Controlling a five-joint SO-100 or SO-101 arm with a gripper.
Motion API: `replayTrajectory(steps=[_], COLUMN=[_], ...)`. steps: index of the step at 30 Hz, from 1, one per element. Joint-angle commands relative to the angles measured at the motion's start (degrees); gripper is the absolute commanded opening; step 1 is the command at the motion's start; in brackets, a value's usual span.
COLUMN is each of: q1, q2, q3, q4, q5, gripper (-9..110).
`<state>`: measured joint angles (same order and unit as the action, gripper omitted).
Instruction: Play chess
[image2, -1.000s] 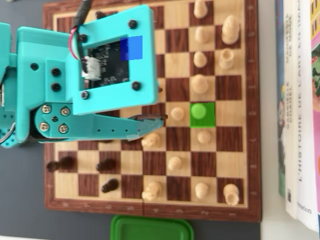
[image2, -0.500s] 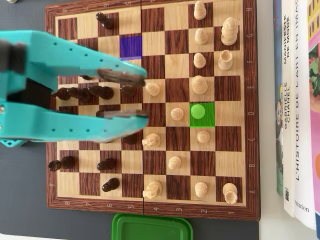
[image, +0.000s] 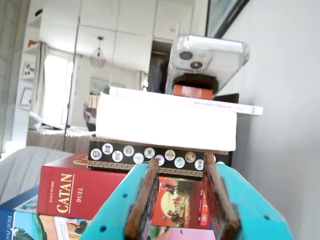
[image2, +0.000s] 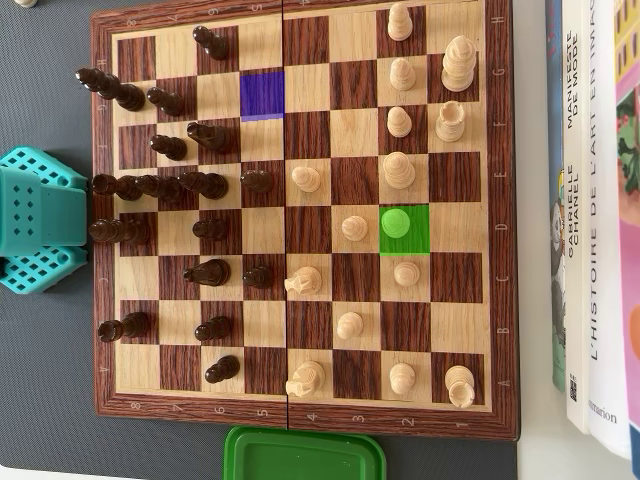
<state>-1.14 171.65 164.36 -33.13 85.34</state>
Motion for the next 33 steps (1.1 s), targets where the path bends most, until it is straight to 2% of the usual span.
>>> replayTrajectory(steps=[1,9,21,26,33], q1=[0.00,0.35,0.53,0.53,0.53], q2=[5.45,20.39,20.04,20.04,20.04], q3=[1.05,11.16,13.18,16.79,16.70], q4=[-3.78,-10.99,-32.08,-45.35,-55.81], q5=[0.35,0.26,-0.18,-0.35,-0.35], gripper=[14,14,14,14,14])
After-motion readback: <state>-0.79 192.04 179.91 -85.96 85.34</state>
